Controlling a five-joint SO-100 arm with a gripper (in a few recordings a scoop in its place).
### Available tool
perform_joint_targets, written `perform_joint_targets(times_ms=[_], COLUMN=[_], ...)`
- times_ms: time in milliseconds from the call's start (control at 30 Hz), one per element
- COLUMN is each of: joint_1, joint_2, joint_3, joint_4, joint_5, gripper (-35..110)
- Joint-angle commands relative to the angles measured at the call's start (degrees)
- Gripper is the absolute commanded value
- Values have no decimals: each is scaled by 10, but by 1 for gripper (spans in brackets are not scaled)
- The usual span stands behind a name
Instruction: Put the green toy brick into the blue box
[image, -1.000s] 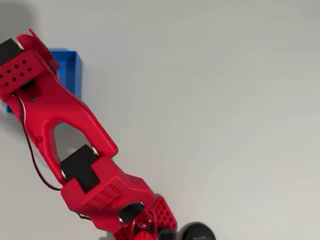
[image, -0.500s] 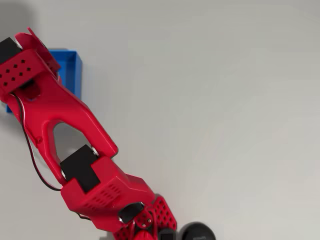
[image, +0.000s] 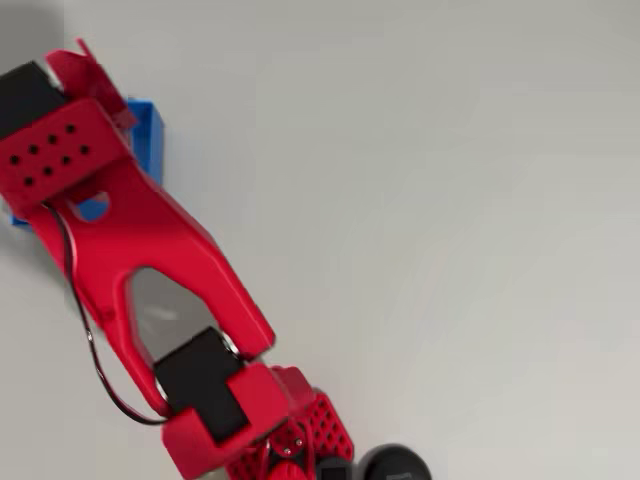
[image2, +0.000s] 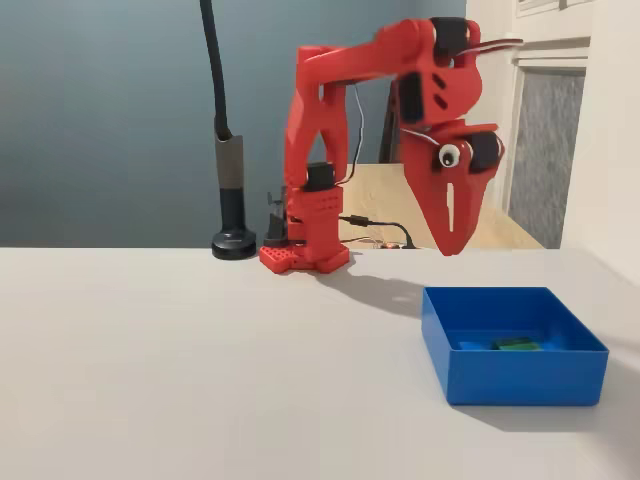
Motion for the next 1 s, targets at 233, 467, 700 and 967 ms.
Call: perform_joint_targets(times_ms=[233, 467, 700, 967], joint_1=[135, 253, 320, 325], joint_2=[134, 165, 219, 365], joint_3=[68, 130, 250, 440], joint_4=[3, -83, -194, -285], joint_5=[26, 41, 38, 34], gripper=[0, 0, 0, 0])
